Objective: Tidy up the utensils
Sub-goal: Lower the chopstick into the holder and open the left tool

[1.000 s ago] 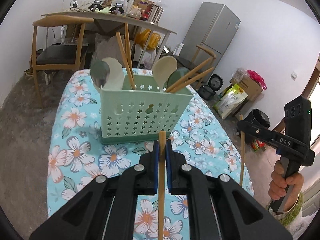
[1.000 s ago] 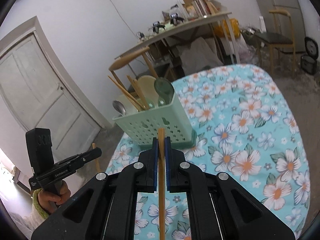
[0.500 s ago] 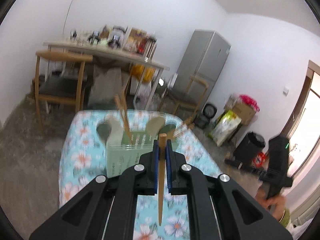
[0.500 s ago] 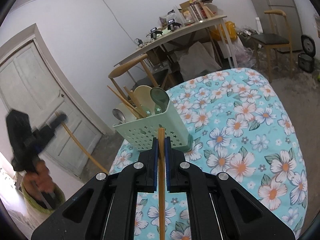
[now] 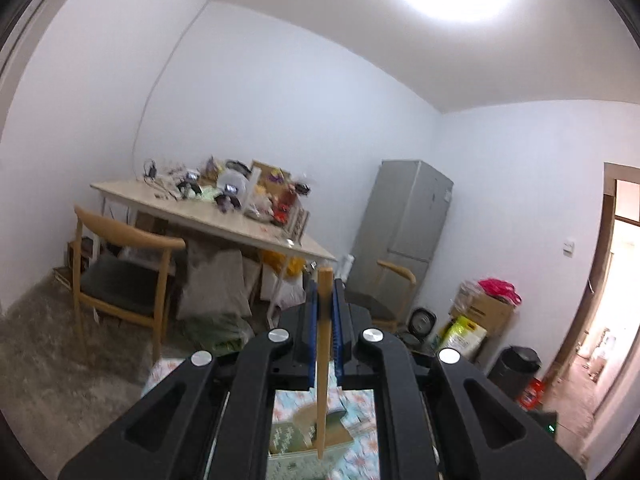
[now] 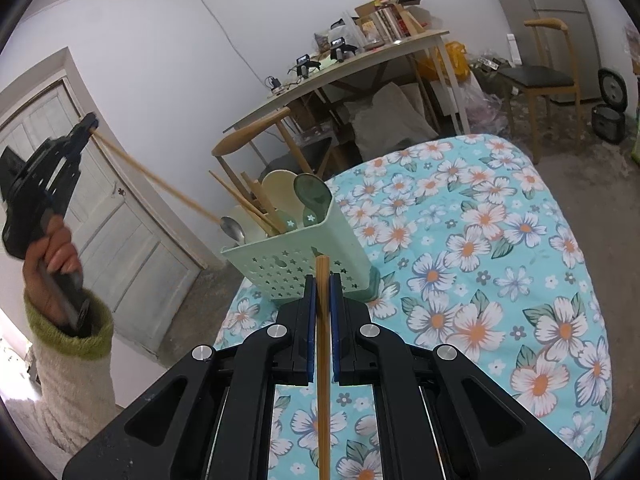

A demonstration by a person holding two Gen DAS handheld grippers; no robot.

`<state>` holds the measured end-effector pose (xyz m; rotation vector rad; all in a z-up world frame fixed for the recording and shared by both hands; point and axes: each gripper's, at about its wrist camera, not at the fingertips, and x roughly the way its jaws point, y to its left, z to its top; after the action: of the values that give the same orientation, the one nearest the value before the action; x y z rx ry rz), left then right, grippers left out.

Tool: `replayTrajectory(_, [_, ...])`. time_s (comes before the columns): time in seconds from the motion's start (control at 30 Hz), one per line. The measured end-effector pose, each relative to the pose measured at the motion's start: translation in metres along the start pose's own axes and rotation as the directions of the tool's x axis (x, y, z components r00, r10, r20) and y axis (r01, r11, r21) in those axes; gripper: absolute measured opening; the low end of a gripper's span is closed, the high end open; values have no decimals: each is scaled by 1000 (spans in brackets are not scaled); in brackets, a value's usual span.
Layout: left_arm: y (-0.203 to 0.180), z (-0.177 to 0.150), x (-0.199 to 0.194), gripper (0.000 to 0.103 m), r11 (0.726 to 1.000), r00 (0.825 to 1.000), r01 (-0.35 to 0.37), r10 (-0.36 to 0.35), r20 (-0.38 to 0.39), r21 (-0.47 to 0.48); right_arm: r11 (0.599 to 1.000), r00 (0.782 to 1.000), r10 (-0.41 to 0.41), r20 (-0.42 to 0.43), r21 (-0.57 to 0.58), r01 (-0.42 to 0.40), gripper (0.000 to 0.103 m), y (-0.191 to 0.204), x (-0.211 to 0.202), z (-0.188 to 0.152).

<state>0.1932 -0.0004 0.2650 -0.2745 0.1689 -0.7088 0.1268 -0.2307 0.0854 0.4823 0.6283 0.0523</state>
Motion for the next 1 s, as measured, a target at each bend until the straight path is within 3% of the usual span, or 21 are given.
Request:
replayTrajectory(0.27, [16, -25, 42, 6, 996, 996, -84, 84, 8, 19, 1000, 1000, -8, -2, -3, 8, 5, -1, 0, -1])
replayTrajectory(1.0, [35, -91, 105, 6, 993, 991, -115, 116, -74, 10, 1000, 1000, -11, -9, -8, 11, 5, -1, 2, -3])
